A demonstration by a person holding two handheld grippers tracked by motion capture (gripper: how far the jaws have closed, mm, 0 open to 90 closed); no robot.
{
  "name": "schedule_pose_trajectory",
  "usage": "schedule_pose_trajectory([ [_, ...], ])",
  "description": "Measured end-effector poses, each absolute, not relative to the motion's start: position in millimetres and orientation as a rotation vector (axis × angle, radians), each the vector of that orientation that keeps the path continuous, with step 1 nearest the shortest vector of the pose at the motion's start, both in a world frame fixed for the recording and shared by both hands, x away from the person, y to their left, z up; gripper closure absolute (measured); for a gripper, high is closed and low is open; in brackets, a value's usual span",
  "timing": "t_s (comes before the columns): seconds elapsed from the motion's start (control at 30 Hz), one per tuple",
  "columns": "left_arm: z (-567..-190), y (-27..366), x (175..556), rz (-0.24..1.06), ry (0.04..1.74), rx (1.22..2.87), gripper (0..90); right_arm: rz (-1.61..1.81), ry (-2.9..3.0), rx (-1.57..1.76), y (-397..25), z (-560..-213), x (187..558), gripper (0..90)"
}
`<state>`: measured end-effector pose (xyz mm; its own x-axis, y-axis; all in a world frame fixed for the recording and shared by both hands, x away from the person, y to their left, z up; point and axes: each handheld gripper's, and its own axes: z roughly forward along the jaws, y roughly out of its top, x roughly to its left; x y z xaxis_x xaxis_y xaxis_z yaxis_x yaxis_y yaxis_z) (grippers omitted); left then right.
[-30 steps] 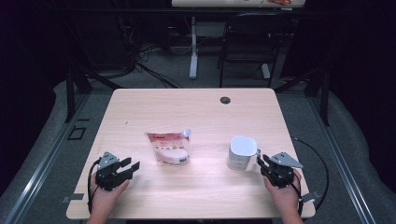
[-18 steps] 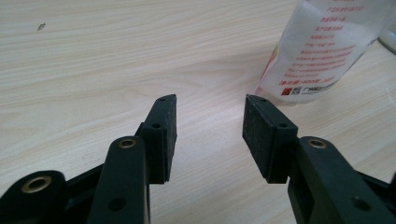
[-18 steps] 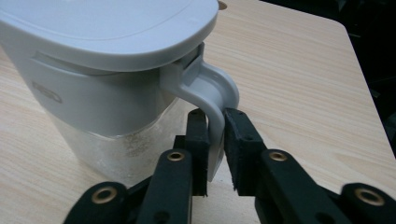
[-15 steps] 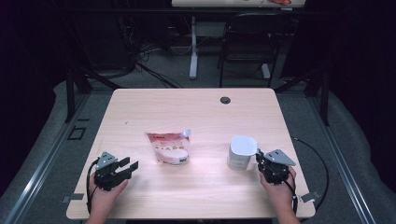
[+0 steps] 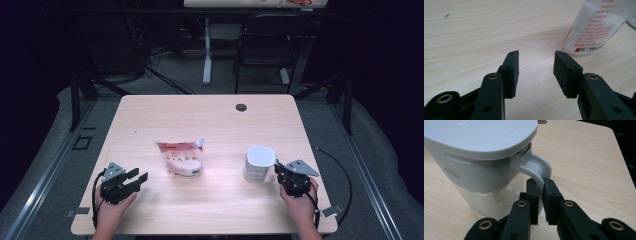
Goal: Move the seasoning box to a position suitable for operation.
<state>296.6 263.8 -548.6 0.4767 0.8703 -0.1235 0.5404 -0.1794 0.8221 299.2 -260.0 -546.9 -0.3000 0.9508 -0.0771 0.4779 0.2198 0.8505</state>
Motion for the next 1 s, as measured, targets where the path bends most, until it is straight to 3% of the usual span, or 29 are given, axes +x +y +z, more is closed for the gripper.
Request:
schedule_pose_trajectory([
  [1.0, -547, 263, 295, 0.475, 1.161, 1.863, 57.1, 1.004, 2.02, 1.215, -242, -541, 275, 84.3],
])
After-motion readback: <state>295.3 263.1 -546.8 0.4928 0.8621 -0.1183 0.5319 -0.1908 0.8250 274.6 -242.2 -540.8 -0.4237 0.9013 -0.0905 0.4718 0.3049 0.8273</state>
